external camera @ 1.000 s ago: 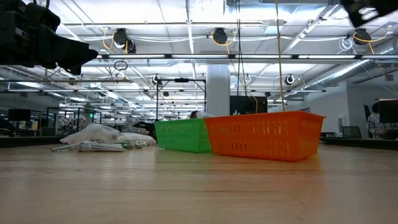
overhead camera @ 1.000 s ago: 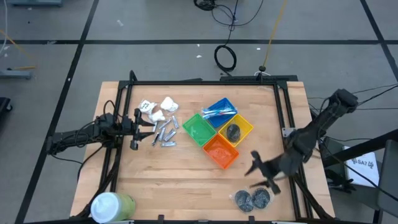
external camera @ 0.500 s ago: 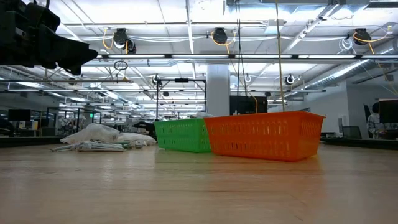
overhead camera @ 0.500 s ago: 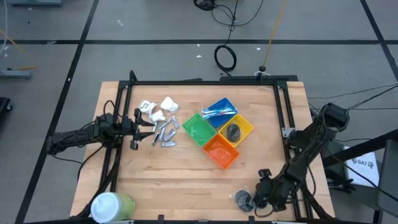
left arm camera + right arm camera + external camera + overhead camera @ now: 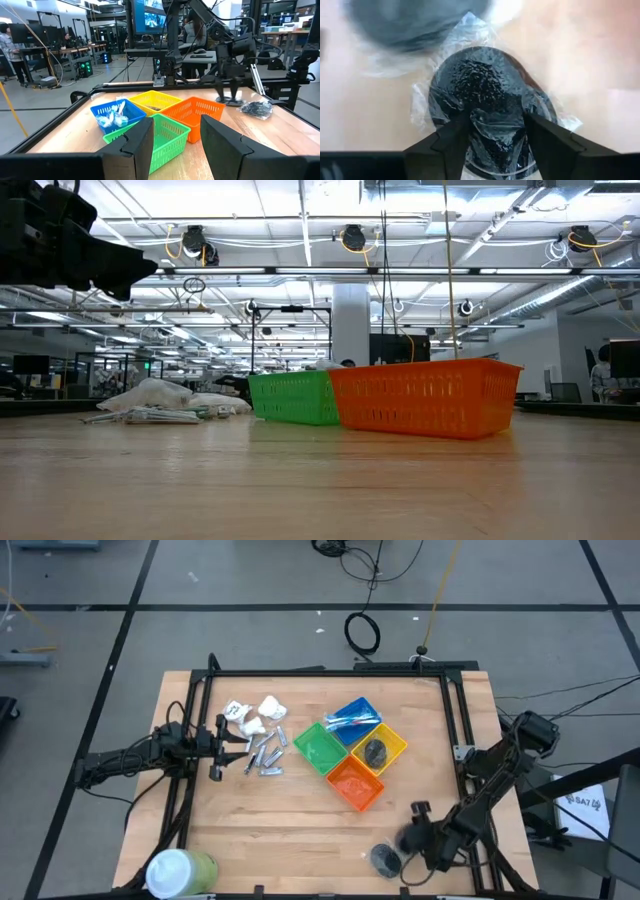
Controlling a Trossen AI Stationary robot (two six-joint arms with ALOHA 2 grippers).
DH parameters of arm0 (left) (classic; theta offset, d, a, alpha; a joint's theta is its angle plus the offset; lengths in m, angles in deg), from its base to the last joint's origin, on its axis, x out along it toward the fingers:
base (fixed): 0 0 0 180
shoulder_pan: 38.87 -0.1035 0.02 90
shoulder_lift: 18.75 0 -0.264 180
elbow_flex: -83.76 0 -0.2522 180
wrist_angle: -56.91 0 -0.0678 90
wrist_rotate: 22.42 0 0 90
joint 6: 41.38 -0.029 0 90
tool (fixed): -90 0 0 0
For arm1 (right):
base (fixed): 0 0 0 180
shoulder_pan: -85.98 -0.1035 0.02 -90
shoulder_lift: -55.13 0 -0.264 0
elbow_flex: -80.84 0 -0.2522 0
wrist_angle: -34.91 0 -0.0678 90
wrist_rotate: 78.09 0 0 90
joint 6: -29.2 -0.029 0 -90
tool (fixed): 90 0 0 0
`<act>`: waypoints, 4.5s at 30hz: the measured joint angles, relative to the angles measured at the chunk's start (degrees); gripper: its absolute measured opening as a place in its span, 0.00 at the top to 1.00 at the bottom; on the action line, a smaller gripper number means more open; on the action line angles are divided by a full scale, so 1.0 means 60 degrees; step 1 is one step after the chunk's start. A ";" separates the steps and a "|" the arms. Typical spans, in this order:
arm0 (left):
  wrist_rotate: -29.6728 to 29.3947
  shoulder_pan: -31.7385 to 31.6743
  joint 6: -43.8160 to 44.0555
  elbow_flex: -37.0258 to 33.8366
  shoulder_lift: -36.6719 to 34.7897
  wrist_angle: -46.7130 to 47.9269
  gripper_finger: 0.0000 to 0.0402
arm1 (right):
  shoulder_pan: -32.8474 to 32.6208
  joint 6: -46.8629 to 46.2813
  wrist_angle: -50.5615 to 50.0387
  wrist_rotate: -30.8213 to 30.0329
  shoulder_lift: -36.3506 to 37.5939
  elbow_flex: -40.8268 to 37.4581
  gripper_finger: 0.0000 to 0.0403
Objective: Pick & Place Travel size toiletries
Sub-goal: Put the black hairbrush into the yellow bin
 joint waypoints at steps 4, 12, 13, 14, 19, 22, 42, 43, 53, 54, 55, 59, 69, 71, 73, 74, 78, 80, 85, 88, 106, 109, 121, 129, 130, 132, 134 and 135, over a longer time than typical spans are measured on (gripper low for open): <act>0.0000 0.0002 0.0003 0.0000 0.0000 -0.0003 0.60 | 0.0479 0.0174 -0.0343 -0.0199 -0.0002 -0.0007 0.59; -0.0004 -0.0001 0.0000 -0.0004 0.0000 -0.0003 0.60 | 0.1343 0.1123 -0.0161 0.0875 -0.0009 -0.0018 0.80; -0.0004 0.0002 0.0000 0.0000 0.0000 0.0001 0.60 | 0.1405 0.1206 -0.0154 0.1012 -0.0009 -0.0021 0.83; -0.0004 -0.0001 0.0001 -0.0003 0.0000 -0.0003 0.60 | 0.1464 0.1297 -0.0152 0.1080 -0.0009 -0.0022 0.87; -0.0004 0.0001 0.0003 -0.0002 0.0000 -0.0002 0.60 | 0.1570 0.1937 0.0129 0.1084 -0.0016 -0.0027 0.99; -0.0003 -0.0001 0.0003 0.0000 0.0000 -0.0003 0.60 | 0.1591 0.2187 0.0325 0.1064 0.0019 -0.0033 0.99; -0.0004 0.0000 0.0001 0.0000 0.0000 -0.0003 0.60 | 0.2744 0.4468 0.0182 -0.1847 0.4938 -0.0060 1.00; -0.0004 -0.0001 0.0000 0.0000 0.0000 -0.0002 0.60 | 0.2962 0.4894 0.0183 -0.1973 0.5122 -0.0058 1.00; -0.0004 -0.0001 0.0004 0.0000 0.0000 -0.0003 0.60 | 0.6449 0.7769 0.0208 -0.1493 0.5704 -0.0054 1.00; -0.0004 -0.0001 0.0000 0.0000 0.0000 -0.0003 0.60 | 0.6795 0.7983 0.0297 -0.1283 0.5664 -0.0092 1.00; -0.0004 -0.0001 0.0000 0.0000 0.0000 -0.0003 0.60 | 0.7122 0.8177 0.0394 -0.1063 0.5636 -0.0163 1.00; -0.0004 0.0001 0.0004 -0.0002 0.0000 -0.0003 0.60 | 0.8264 0.8986 0.1002 -0.0256 0.5541 -0.0690 1.00; 0.0000 0.0003 0.0003 -0.0001 0.0000 -0.0003 0.60 | 0.9944 1.0559 0.2896 0.0887 0.5499 -0.2343 1.00; -0.0004 -0.0001 0.0004 0.0000 0.0000 0.0001 0.60 | 1.0073 1.0669 0.3194 0.0952 0.5503 -0.2551 1.00; -0.0003 -0.0001 0.0003 0.0000 0.0000 -0.0003 0.60 | 1.0158 1.0809 0.3337 0.1080 0.5503 -0.2721 1.00; -0.0004 -0.0001 0.0000 0.0000 0.0000 -0.0003 0.60 | 1.0167 1.0825 0.3420 0.1090 0.5503 -0.2776 1.00; -0.0004 0.0002 0.0001 0.0000 0.0000 -0.0002 0.60 | 1.0167 1.0831 0.3470 0.1105 0.5503 -0.2842 1.00; -0.0004 -0.0001 0.0000 0.0000 0.0000 -0.0003 0.60 | 1.0167 1.0823 0.3471 0.1105 0.5503 -0.2845 1.00; -0.0004 0.0001 0.0004 0.0000 0.0000 -0.0003 0.60 | 1.0167 1.0831 0.3479 0.1101 0.5506 -0.2845 0.99; -0.0004 0.0003 0.0004 -0.0001 0.0000 -0.0003 0.60 | 1.0167 1.0831 0.3471 0.1101 0.5506 -0.2845 0.96; -0.0004 0.0001 0.0001 0.0000 0.0000 0.0000 0.60 | 0.9396 1.0483 0.3618 0.1102 0.5718 -0.2845 0.66; -0.0004 0.0000 0.0002 -0.0001 0.0000 -0.0003 0.60 | 0.8402 1.0229 0.3903 0.1101 0.5889 -0.2845 0.65; -0.0004 -0.0001 0.0001 -0.0002 0.0000 0.0001 0.60 | 0.3534 0.7171 0.4991 0.0283 0.4458 -0.1171 0.47; -0.0004 0.0001 0.0002 -0.0004 0.0000 -0.0003 0.60 | 0.1861 0.6361 0.4360 0.0637 0.1044 0.0540 0.30; -0.0004 0.0001 0.0002 -0.0002 0.0000 -0.0003 0.60 | 0.1808 0.6161 0.4101 0.0861 0.0695 0.0693 0.29; -0.0004 -0.0001 0.0001 0.0000 0.0000 -0.0003 0.60 | 0.1734 0.5683 0.3706 0.1346 0.0103 0.0899 0.28; -0.0002 0.0001 0.0002 0.0000 0.0000 -0.0003 0.60 | 0.1685 0.5171 0.3666 0.1819 -0.0352 0.0965 0.29; -0.0004 -0.0001 0.0000 -0.0002 0.0000 -0.0003 0.60 | 0.1666 0.4963 0.3677 0.2009 -0.0554 0.0969 0.29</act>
